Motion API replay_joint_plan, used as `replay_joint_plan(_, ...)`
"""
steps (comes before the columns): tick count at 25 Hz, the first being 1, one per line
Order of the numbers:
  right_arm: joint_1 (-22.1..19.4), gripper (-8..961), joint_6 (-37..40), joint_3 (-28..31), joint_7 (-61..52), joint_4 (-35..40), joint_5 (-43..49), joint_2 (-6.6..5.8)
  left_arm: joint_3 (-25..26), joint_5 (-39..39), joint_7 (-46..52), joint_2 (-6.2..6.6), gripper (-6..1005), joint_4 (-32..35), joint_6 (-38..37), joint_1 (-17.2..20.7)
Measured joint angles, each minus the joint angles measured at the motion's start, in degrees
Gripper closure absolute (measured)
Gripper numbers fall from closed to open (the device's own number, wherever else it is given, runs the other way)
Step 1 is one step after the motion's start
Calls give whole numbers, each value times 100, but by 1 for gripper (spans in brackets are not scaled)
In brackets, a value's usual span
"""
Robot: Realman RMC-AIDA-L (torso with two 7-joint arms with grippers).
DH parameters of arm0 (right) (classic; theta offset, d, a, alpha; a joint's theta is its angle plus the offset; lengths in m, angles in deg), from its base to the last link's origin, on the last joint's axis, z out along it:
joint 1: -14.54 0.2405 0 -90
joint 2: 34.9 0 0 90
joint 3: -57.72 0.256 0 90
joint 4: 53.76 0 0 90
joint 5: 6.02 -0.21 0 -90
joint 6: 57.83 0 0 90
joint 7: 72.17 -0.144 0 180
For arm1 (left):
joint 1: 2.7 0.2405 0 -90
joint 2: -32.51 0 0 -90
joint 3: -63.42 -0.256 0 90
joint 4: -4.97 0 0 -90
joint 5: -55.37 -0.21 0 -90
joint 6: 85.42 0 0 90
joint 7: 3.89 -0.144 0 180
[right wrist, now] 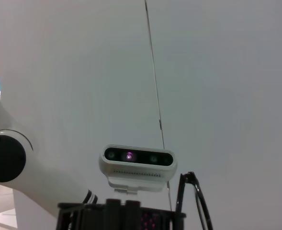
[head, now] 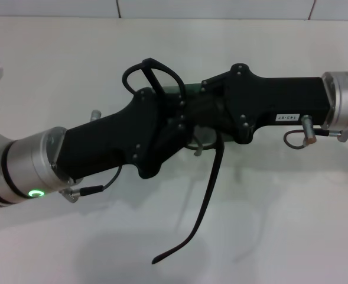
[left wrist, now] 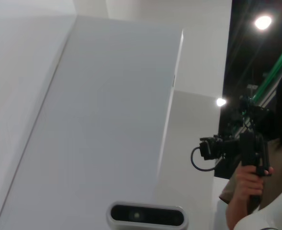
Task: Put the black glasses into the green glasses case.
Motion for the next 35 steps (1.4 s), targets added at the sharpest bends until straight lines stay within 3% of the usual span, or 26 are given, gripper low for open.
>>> replay_joint_plan(14, -132, 892, -22, 234, 92, -25, 1, 0, -15, 83, 0, 44, 956, 14, -149, 24)
replay_joint_plan(18, -252, 892, 244, 787, 100, -12, 26, -50, 33, 149, 27, 93, 956, 170, -247, 224)
replay_joint_plan(23, -364, 892, 1133, 1893, 58, -7, -43, -129, -37, 100, 20, 113, 956, 493, -245, 458)
replay_joint_plan(28, -329, 892, 1843, 2829, 210, -58, -258, 31, -151, -288, -226, 46, 955, 480, -160, 280)
replay_joint_plan(31, -253, 891, 1664, 2603, 885, -198, -698, 79, -508, -390, -449, 5, 955, 401, 80, 27)
replay_joint_plan(35, 195, 891, 1017, 1826, 1580, -614, -995, 78, -862, -151, -639, -16, 955, 269, 56, -297)
